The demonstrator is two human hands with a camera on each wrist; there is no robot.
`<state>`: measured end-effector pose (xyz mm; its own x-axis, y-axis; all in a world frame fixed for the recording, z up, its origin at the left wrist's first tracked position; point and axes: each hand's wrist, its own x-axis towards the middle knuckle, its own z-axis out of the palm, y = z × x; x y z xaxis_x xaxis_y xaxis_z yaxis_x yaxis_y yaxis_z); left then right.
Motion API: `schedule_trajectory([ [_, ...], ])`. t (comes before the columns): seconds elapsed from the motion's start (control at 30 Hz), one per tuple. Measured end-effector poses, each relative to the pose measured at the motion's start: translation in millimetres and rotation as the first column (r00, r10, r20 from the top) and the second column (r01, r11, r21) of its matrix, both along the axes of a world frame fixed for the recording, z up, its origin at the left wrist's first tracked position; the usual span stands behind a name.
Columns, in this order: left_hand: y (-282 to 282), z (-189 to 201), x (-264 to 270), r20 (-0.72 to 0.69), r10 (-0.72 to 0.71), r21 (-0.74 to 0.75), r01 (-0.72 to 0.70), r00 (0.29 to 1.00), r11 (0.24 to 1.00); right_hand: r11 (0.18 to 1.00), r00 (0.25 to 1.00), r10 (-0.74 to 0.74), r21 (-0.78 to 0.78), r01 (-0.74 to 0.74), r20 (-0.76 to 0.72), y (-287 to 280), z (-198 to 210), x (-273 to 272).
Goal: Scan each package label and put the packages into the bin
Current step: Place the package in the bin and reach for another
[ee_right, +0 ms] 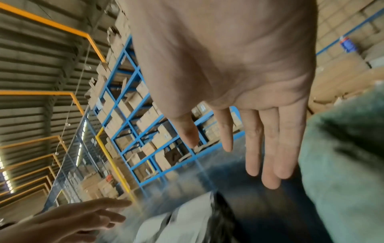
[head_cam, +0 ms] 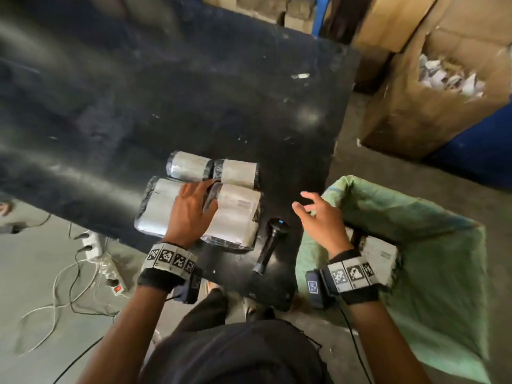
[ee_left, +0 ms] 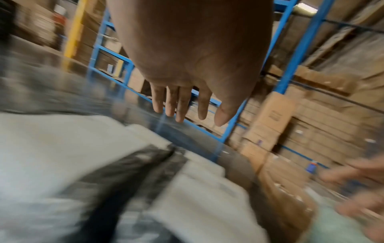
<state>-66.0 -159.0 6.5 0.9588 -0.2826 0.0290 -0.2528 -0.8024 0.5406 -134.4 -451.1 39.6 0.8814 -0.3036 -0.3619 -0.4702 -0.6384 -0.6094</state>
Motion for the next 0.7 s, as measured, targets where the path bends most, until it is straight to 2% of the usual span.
schedule_trajectory([
  [0.1,61,-16,3,-0.037,0.125,0.05,-0.123,0.992,0.991,0.999,0.988,0.032,-0.003,-0.032,-0.151,37,-24,0],
  [0.17,95,-31,2,-0.063,0.182,0.099,-0.175,0.981,0.98,1.0,0.98,-0.012,0.006,0.014,-0.198,58,-37,-3],
  [0.3,143,-55,2,-0.181,0.257,0.091,-0.244,0.949,0.965,0.973,0.926,-0.189,0.062,0.221,-0.326,86,-65,-8],
  [0.37,162,-64,6,-0.245,0.243,0.053,-0.238,0.939,0.97,0.937,0.887,-0.282,0.093,0.336,-0.365,98,-78,-10],
  [0.53,182,-75,15,-0.371,0.087,-0.163,-0.157,0.924,0.974,0.76,0.812,-0.561,0.29,0.582,-0.161,125,-87,-4],
  [0.63,182,-78,20,-0.412,0.063,-0.245,-0.177,0.909,0.953,0.625,0.739,-0.648,0.426,0.654,-0.184,134,-99,-5],
  [0.7,179,-79,21,-0.416,0.081,-0.274,-0.21,0.906,0.939,0.588,0.714,-0.678,0.452,0.67,-0.176,141,-96,-5],
])
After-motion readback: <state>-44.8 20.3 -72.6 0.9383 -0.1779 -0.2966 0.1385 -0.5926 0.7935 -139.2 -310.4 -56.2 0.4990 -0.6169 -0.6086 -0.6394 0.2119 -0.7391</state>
